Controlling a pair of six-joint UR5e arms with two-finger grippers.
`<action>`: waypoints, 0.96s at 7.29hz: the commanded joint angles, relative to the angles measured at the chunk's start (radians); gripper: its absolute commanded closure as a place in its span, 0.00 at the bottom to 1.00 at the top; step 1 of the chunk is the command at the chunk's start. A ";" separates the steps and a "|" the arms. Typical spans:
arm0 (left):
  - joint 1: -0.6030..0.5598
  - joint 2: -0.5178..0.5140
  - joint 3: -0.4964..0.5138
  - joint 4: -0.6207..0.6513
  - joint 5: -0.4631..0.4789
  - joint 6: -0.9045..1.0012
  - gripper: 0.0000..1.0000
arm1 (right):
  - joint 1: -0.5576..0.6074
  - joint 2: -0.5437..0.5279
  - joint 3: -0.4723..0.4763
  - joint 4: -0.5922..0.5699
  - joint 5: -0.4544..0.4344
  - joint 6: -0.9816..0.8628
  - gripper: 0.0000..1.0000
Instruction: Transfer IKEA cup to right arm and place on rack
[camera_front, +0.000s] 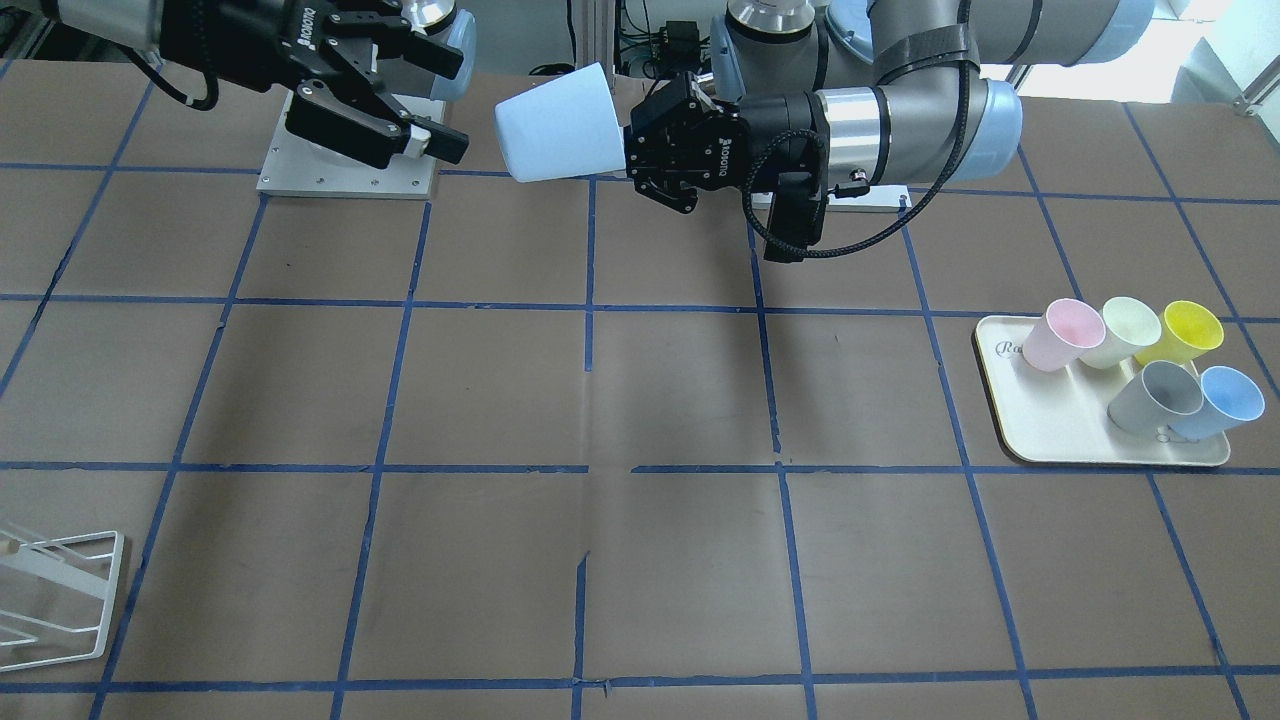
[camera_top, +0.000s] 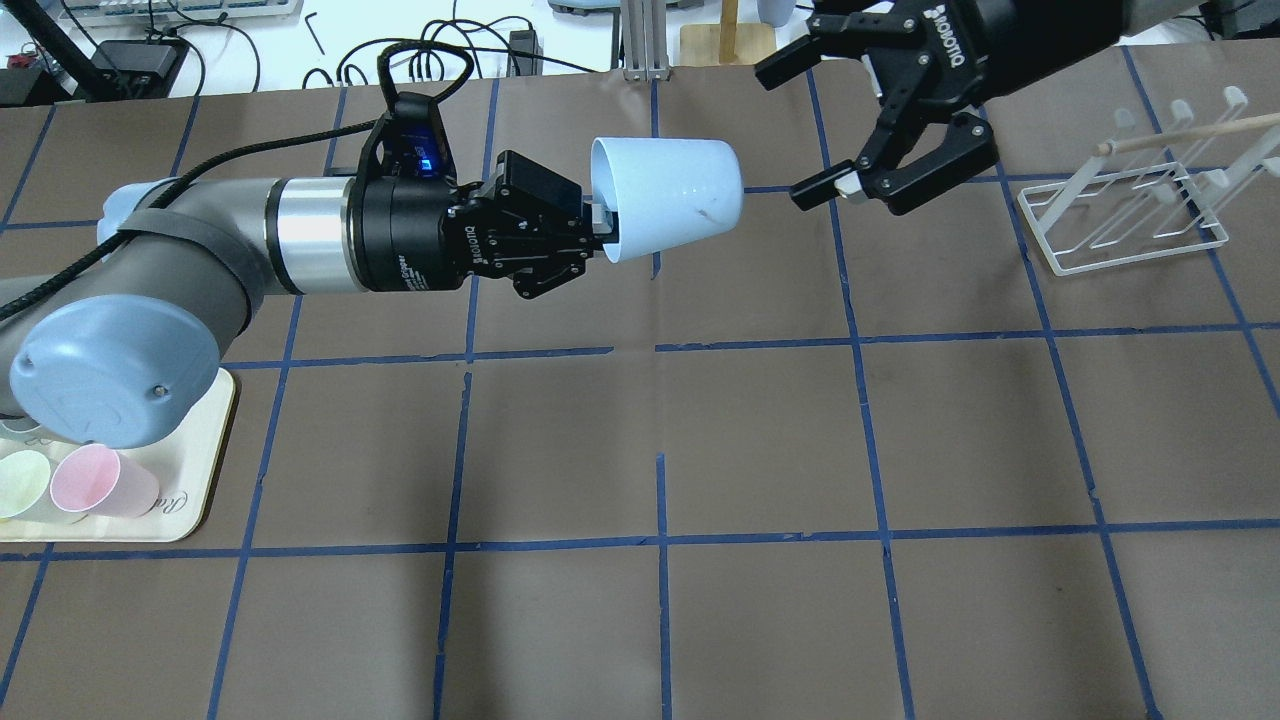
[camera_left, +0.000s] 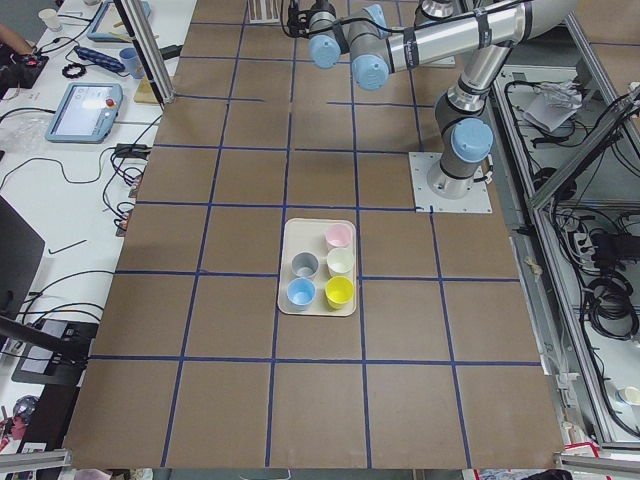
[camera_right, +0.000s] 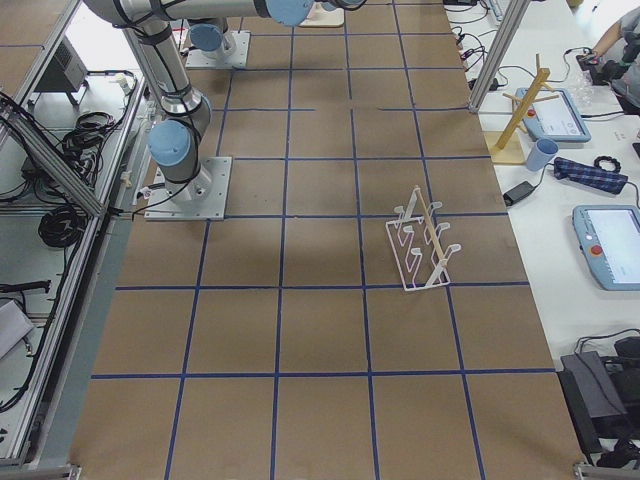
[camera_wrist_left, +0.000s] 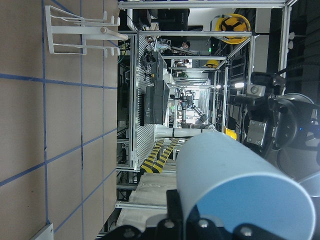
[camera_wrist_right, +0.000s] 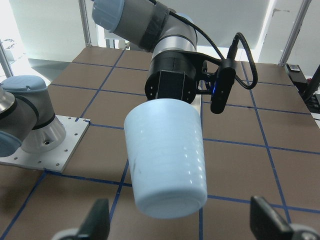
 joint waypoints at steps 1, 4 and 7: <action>-0.017 0.007 -0.008 0.001 -0.004 0.000 1.00 | 0.023 -0.001 -0.002 0.004 0.009 0.052 0.00; -0.018 0.012 -0.011 0.001 -0.004 0.000 1.00 | 0.030 0.008 0.010 -0.048 0.012 0.129 0.00; -0.018 0.030 -0.012 0.000 -0.006 -0.003 1.00 | 0.059 0.010 0.030 -0.041 0.009 0.133 0.00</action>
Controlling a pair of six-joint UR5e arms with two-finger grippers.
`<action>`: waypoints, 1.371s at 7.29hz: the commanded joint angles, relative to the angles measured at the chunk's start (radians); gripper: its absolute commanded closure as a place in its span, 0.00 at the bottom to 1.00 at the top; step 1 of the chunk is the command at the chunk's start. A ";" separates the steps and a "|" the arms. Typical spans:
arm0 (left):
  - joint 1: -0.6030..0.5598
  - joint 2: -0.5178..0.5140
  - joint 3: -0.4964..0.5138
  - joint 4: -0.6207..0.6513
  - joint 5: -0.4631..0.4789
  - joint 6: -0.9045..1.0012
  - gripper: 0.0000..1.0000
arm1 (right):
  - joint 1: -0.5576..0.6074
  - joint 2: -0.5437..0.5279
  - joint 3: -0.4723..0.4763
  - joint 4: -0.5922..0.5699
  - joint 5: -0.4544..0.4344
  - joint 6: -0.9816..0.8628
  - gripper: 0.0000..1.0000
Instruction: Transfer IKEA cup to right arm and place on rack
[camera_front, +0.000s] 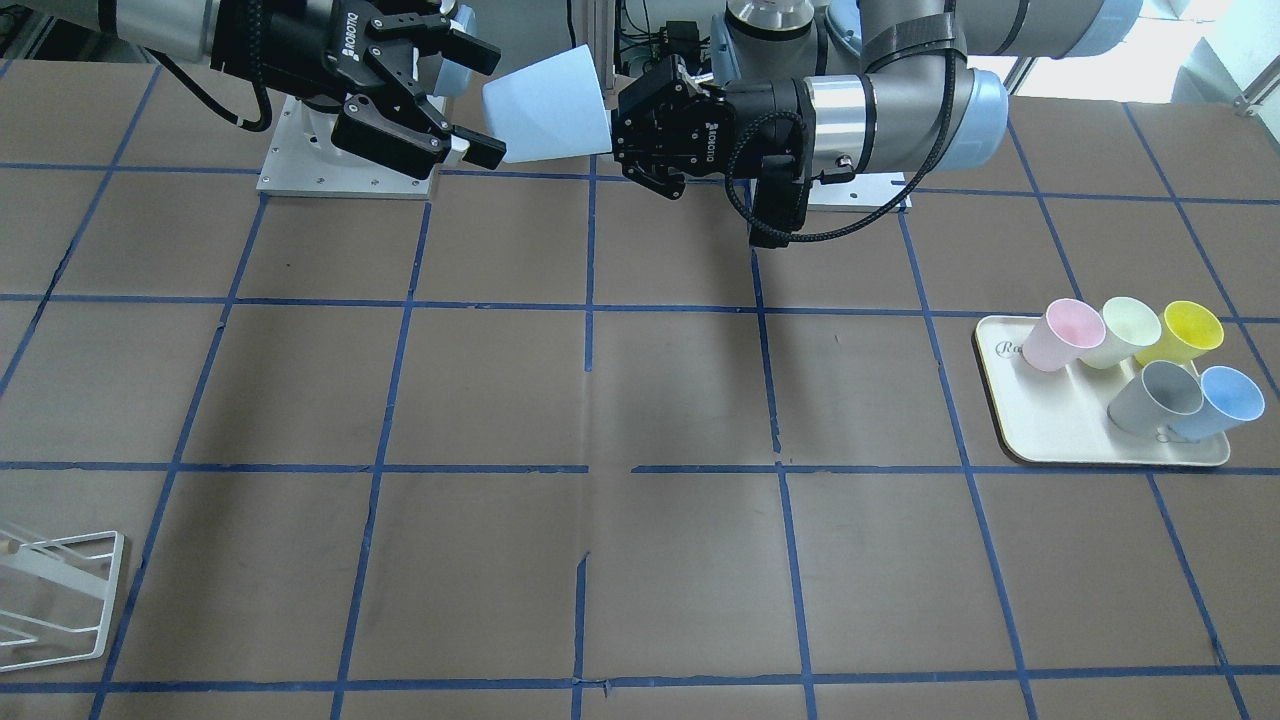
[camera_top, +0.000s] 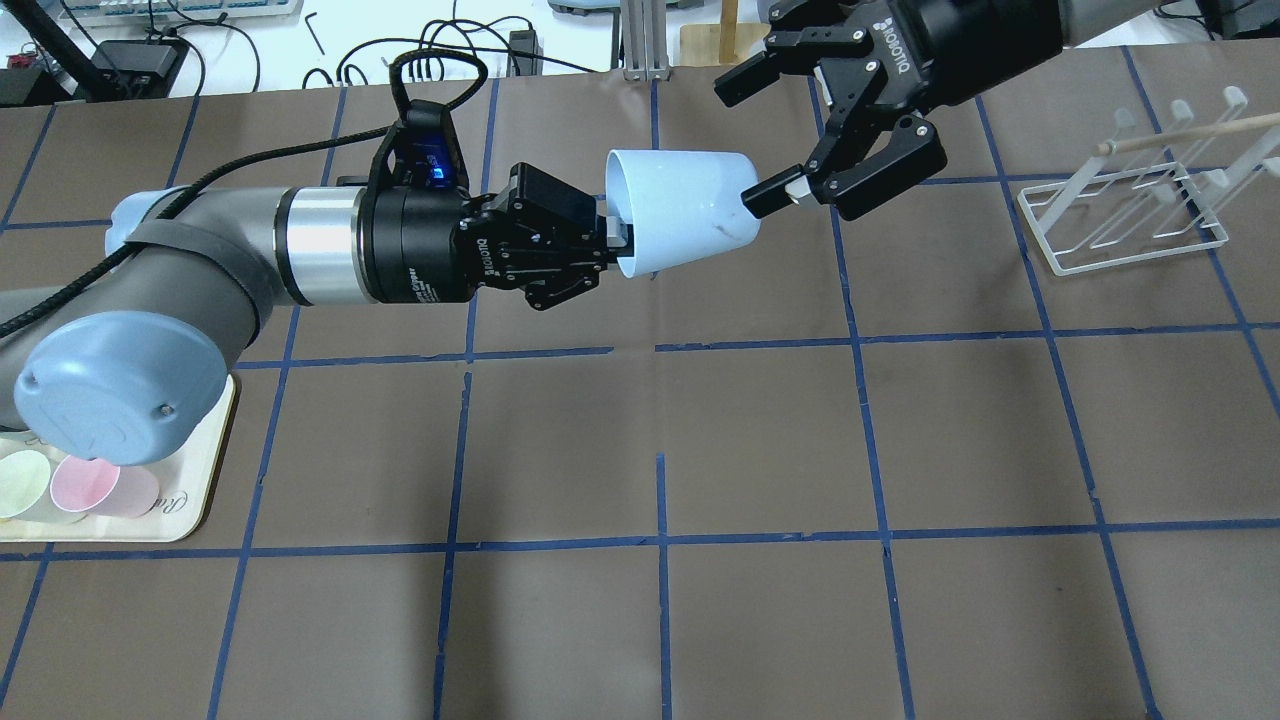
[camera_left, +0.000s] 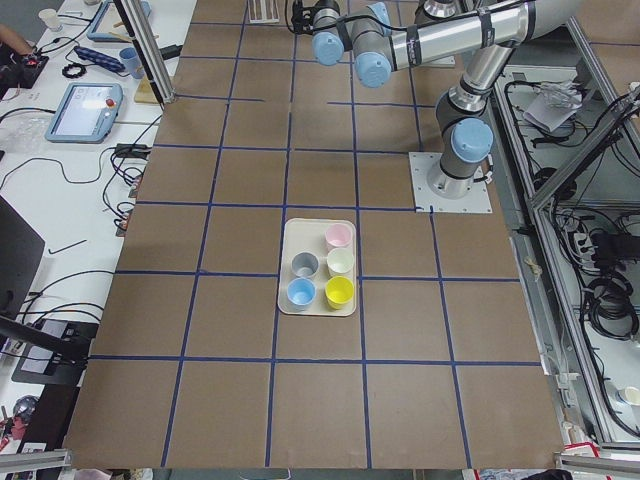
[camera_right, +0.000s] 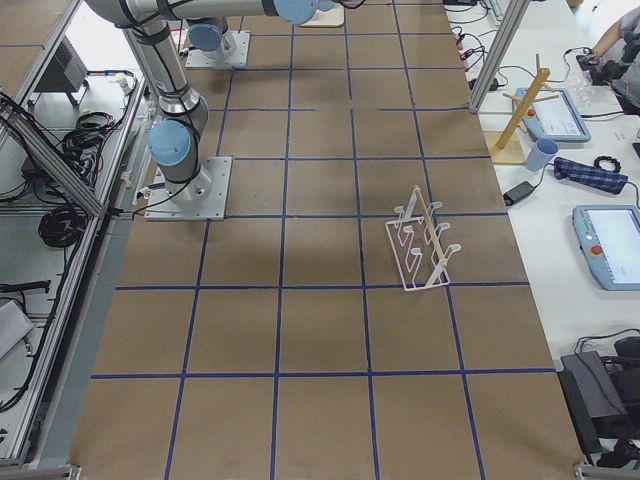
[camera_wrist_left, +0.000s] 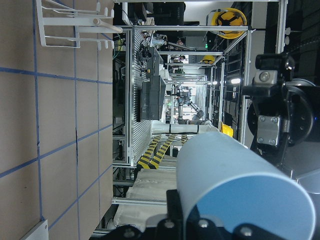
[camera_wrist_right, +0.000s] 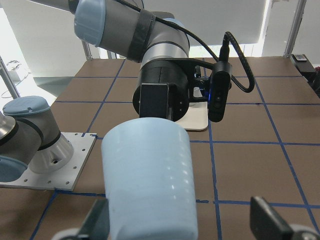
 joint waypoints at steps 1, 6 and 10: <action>0.001 0.011 -0.002 -0.001 0.000 -0.004 1.00 | 0.036 0.001 0.020 0.003 -0.002 0.016 0.00; 0.001 0.014 -0.002 -0.003 0.000 -0.005 1.00 | 0.039 -0.005 0.041 -0.010 -0.043 0.023 0.38; 0.001 0.016 -0.002 -0.004 0.000 -0.008 1.00 | 0.039 -0.005 0.040 -0.010 -0.053 0.021 0.76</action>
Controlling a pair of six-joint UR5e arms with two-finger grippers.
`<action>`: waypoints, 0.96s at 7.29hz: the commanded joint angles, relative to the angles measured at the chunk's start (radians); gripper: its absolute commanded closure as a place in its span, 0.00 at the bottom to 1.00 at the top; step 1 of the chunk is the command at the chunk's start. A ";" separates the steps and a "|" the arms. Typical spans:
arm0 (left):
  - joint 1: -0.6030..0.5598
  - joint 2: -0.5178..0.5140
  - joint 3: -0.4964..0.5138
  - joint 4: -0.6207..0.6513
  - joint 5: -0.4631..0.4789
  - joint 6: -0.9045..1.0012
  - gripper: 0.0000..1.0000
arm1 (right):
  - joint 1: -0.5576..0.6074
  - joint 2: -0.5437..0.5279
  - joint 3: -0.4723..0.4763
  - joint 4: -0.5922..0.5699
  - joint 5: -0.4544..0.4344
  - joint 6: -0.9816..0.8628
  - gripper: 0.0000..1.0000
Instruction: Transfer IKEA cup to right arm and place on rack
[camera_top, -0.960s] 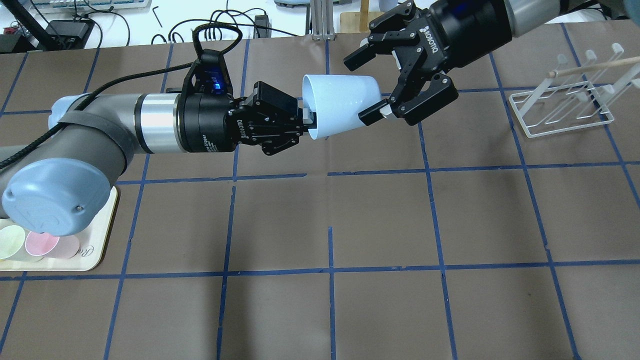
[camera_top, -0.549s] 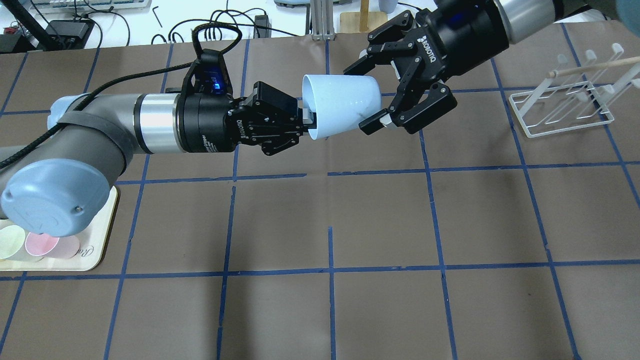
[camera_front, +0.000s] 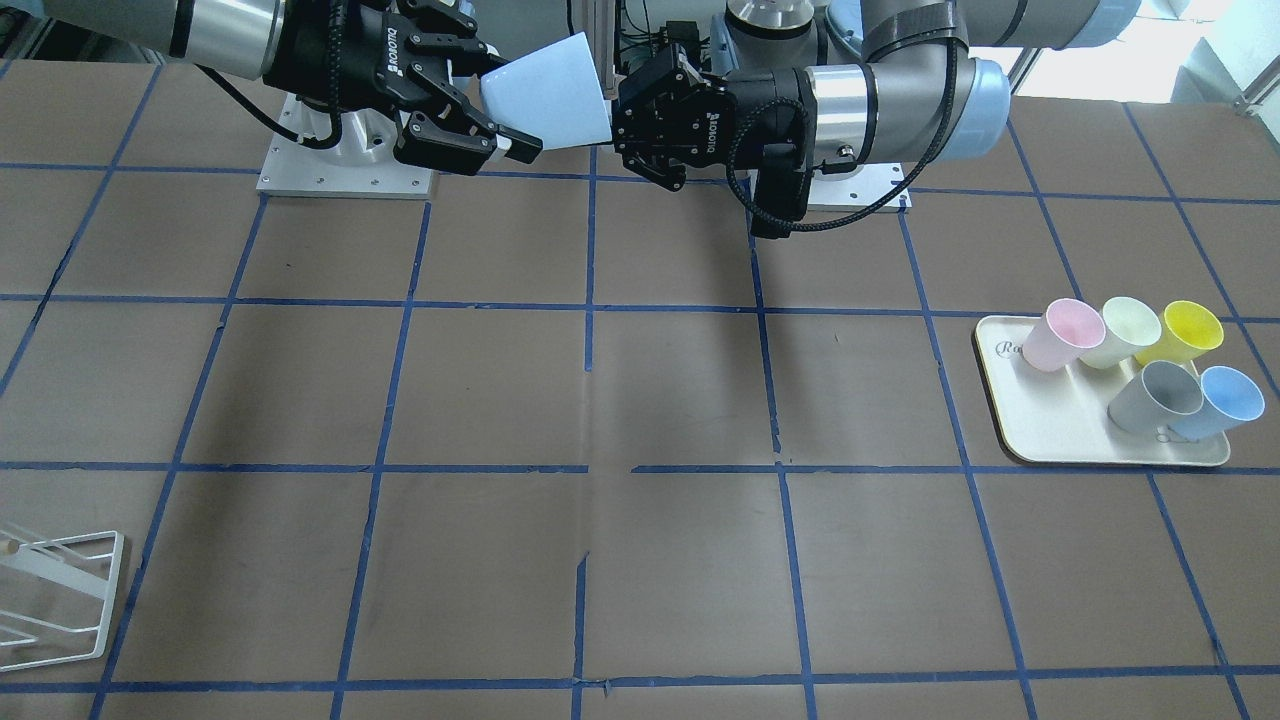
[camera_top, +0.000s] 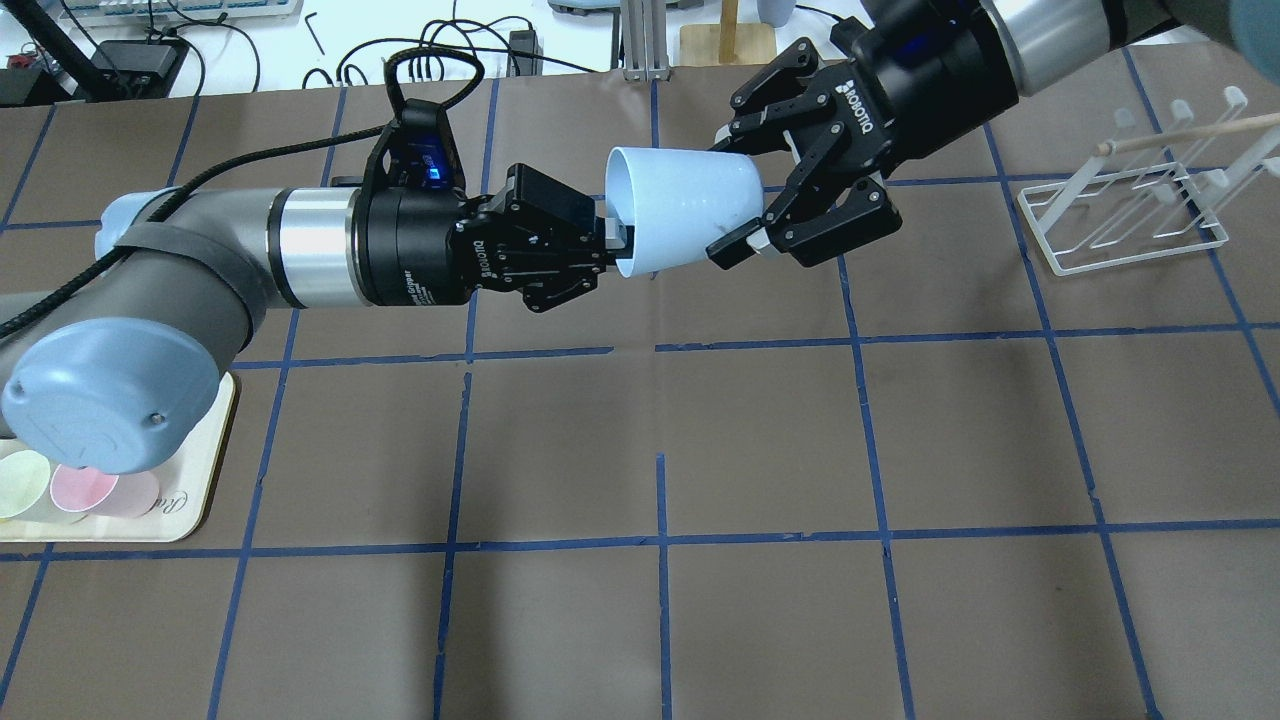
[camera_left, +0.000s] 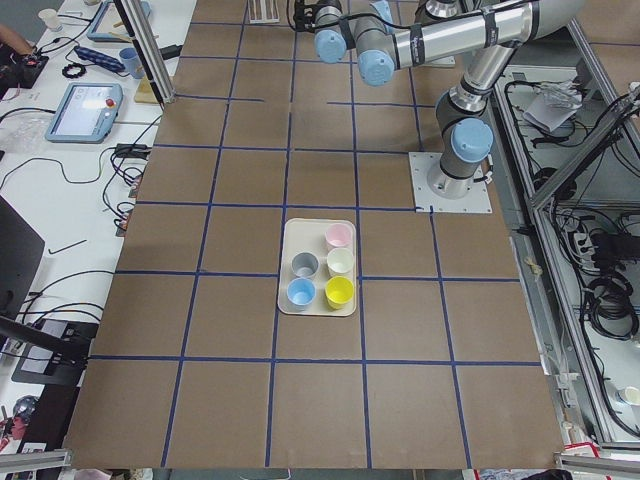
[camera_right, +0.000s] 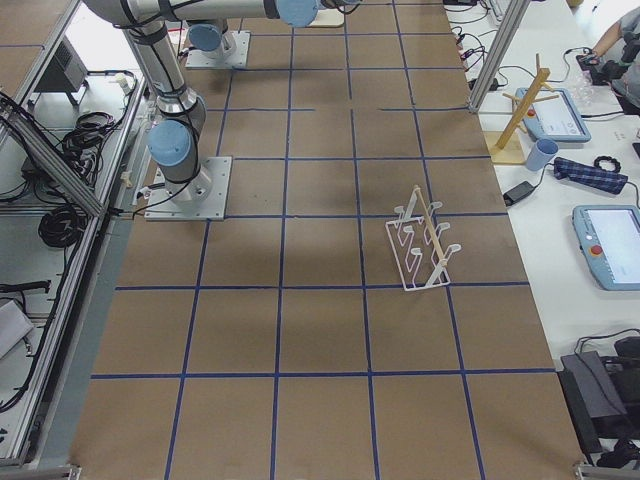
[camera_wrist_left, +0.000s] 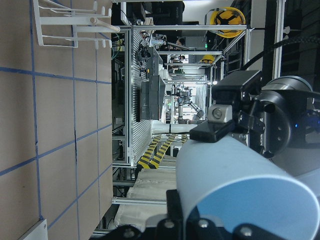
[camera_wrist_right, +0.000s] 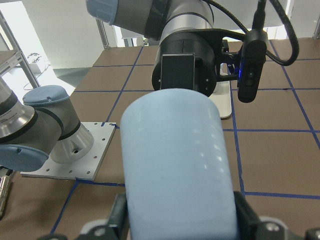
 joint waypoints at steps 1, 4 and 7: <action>0.000 0.001 0.000 -0.002 0.000 -0.003 0.24 | 0.000 0.000 -0.001 0.002 -0.001 0.001 0.79; 0.002 0.010 0.005 -0.005 0.012 -0.041 0.00 | 0.000 0.000 -0.003 0.000 -0.001 0.002 0.79; 0.021 0.013 0.005 -0.005 0.087 -0.064 0.00 | -0.014 0.003 -0.009 0.000 -0.074 0.000 0.81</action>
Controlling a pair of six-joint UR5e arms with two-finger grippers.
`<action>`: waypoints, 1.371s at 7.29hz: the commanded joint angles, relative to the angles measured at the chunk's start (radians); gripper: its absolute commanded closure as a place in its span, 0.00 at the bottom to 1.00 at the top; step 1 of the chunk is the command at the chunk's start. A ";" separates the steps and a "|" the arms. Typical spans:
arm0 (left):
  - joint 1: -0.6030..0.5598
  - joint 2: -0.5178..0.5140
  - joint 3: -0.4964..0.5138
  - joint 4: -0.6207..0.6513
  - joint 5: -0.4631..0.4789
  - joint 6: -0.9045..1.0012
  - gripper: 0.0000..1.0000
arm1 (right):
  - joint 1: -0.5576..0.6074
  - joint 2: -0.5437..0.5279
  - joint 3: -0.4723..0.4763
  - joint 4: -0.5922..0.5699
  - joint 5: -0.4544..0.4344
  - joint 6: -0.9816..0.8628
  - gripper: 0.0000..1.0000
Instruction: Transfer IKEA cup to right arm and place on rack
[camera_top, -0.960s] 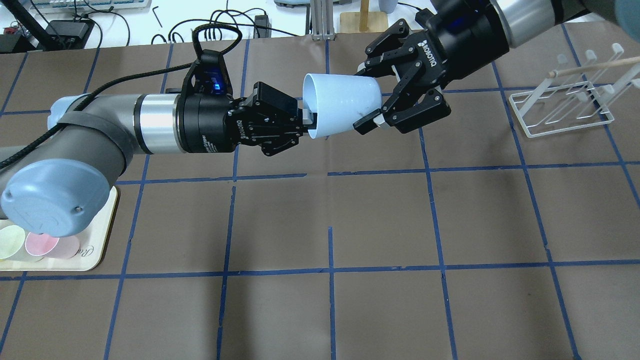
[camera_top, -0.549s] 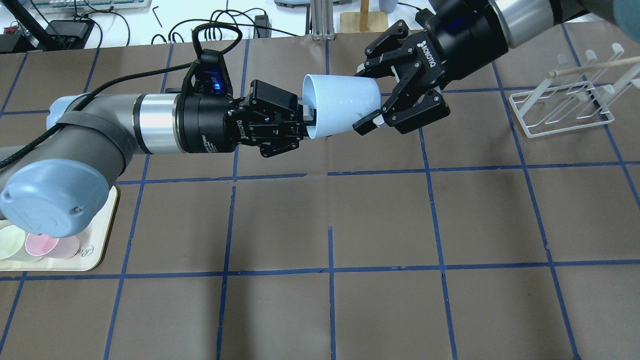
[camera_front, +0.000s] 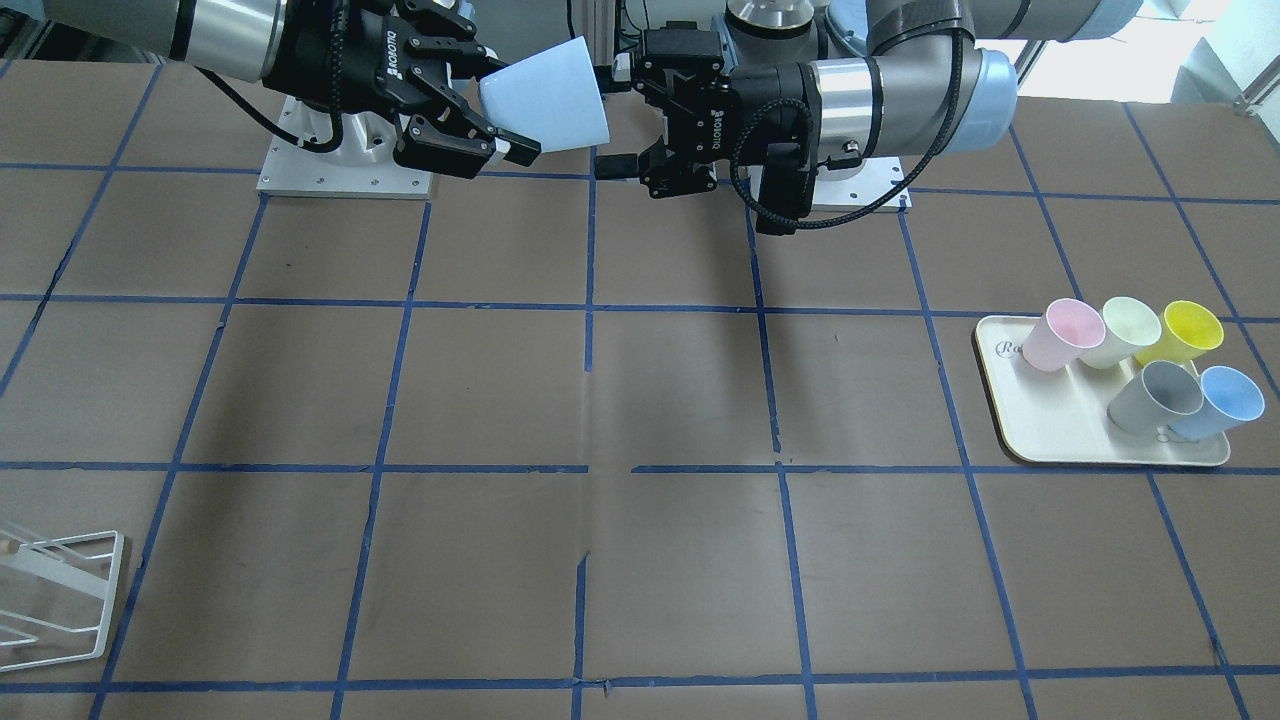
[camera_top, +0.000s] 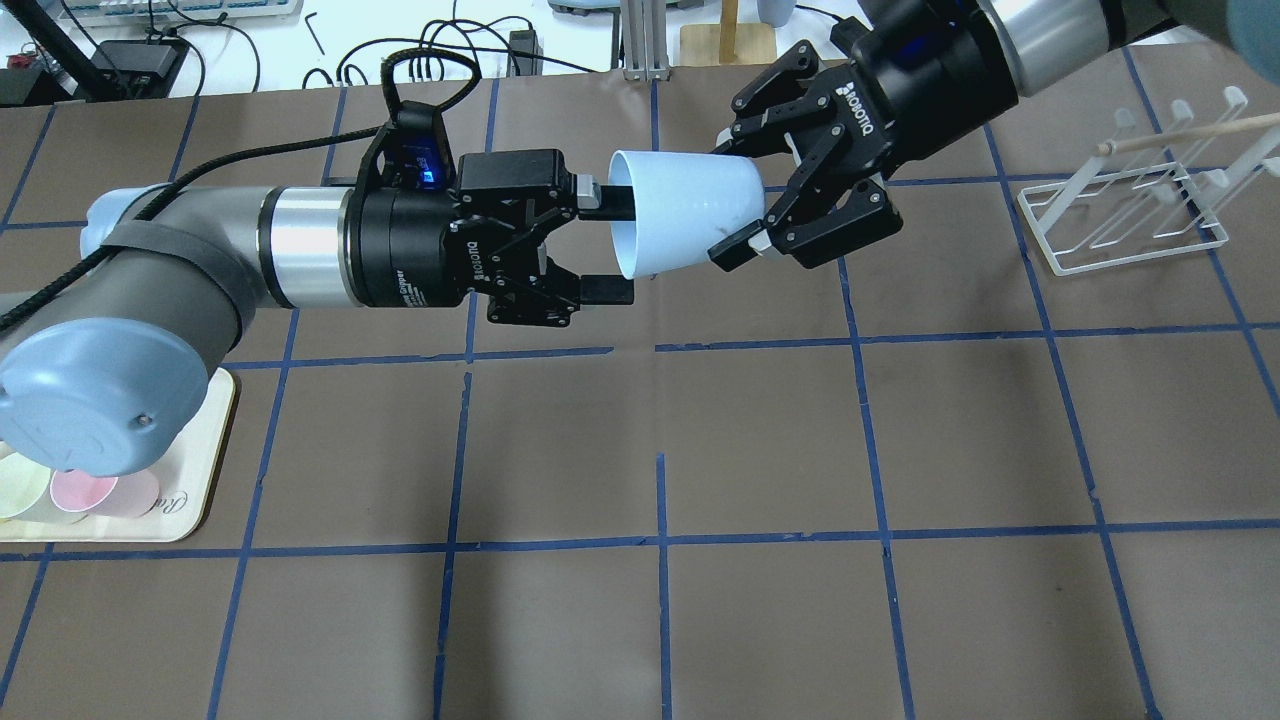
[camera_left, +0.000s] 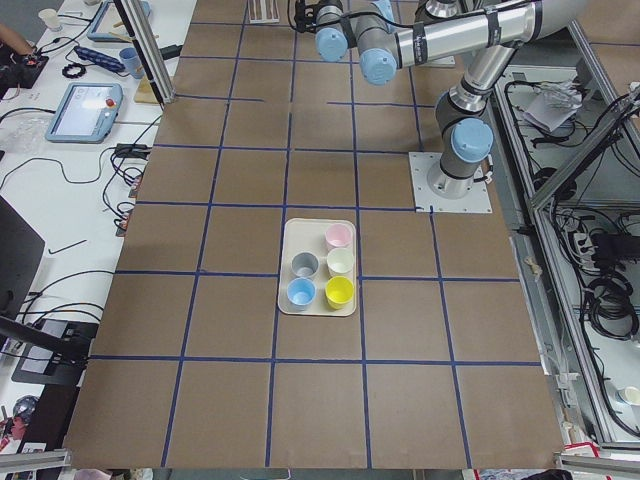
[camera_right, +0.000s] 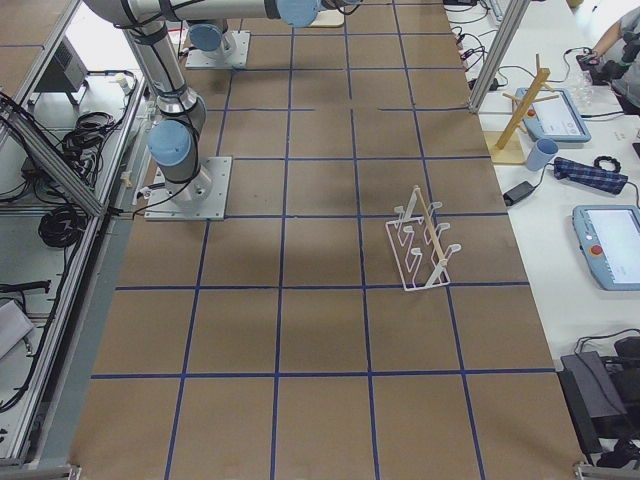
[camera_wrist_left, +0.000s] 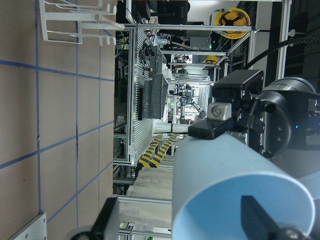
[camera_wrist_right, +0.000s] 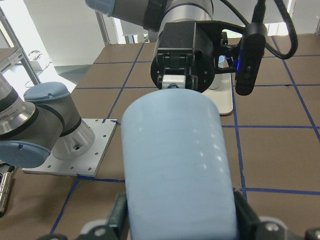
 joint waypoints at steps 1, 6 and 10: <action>0.019 0.003 0.011 0.006 0.089 -0.061 0.00 | -0.024 0.001 -0.006 0.002 -0.121 0.001 0.81; 0.151 -0.012 0.222 0.003 0.733 -0.181 0.00 | -0.251 0.001 -0.117 -0.064 -0.700 -0.011 0.81; 0.140 -0.086 0.375 0.031 1.320 -0.172 0.00 | -0.281 0.040 -0.106 -0.300 -1.147 0.025 0.80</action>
